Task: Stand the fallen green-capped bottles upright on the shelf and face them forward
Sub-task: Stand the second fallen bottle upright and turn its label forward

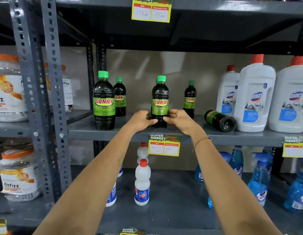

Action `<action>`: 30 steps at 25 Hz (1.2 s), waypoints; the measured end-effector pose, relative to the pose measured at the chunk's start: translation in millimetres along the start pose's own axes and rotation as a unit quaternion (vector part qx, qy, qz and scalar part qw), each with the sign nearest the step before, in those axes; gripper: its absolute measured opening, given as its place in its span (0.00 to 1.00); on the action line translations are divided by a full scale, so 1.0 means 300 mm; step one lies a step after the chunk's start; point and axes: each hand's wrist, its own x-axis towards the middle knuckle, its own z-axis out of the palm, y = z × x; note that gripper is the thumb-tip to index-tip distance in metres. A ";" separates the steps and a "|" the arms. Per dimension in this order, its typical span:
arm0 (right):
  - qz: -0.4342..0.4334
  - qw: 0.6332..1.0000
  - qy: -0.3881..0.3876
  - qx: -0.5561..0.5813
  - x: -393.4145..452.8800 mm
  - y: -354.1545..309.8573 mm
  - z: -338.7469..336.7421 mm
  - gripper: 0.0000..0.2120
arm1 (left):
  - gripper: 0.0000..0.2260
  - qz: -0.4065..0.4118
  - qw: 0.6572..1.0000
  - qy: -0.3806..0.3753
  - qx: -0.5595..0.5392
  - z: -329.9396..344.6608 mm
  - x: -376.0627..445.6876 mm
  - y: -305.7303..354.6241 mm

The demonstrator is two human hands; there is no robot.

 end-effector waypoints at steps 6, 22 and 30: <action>-0.016 0.999 -0.005 -0.034 -0.003 -0.005 0.009 0.23 | 0.16 0.032 0.997 0.042 -0.061 0.006 -0.016 -0.010; -0.048 0.997 -0.021 -0.056 -0.134 -0.049 0.034 0.21 | 0.20 0.037 0.989 0.105 -0.099 -0.031 -0.155 0.017; -0.061 0.997 -0.028 -0.037 -0.181 -0.057 0.049 0.22 | 0.20 0.043 0.984 0.115 -0.126 -0.032 -0.209 0.022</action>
